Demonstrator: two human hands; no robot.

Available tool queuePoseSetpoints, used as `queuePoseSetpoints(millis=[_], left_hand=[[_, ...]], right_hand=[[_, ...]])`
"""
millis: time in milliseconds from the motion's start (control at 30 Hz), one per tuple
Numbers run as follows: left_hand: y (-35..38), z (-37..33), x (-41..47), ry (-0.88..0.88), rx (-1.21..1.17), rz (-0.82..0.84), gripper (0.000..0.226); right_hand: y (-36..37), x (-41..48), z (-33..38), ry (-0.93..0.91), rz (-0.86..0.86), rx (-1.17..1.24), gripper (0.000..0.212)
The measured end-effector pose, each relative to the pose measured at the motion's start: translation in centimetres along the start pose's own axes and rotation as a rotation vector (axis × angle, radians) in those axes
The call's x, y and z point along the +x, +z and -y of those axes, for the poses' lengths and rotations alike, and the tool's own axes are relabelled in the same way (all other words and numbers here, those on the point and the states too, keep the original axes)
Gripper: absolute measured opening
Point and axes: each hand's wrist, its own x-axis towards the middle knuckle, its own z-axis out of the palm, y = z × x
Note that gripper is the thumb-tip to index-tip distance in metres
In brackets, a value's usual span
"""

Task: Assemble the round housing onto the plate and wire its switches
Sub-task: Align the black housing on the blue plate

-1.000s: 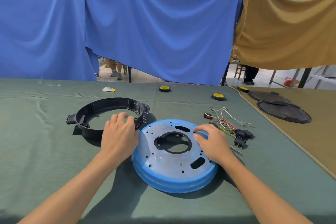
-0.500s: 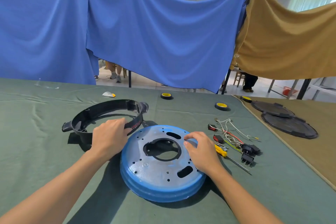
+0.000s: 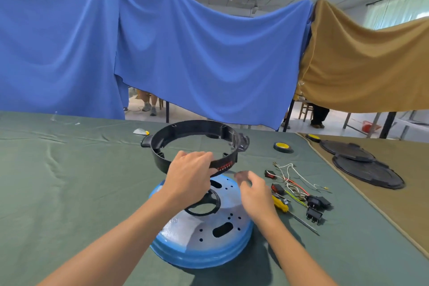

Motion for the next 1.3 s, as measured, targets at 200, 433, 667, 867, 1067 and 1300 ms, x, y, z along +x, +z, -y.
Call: queuePoseSetpoints(millis=[200, 433, 667, 867, 1067, 1300], left_hand=[[-1.6, -2.7, 1.7, -0.297, -0.668, -0.116, 0.016], [-4.5, -3.3, 3.1, -0.515, -1.475, -0.122, 0.021], [-4.0, -2.6, 2.9, -0.733, -1.952, -0.035, 0.02], [-2.9, -2.4, 1.1, -0.746, -1.954, 0.04, 0.05], [-2.8, -1.1, -0.3, -0.78, -1.445, -0.026, 0.034], [-1.4, 3.0, -1.9, -0.776, -1.199, -0.093, 0.031]], right_hand=[[-1.4, 0.3, 0.9, 0.09, -0.019, 0.431, 0.017], [-3.0, 1.2, 1.7, 0.177, 0.053, 0.579, 0.015], [-3.8, 1.1, 2.0, 0.277, -0.047, 0.481, 0.033], [-3.9, 0.8, 0.7, 0.371, -0.102, 0.635, 0.013], [-5.1, 0.5, 0.8, 0.368, -0.144, 0.726, 0.026], [-5.5, -0.2, 1.8, 0.286, 0.066, 0.642, 0.053]])
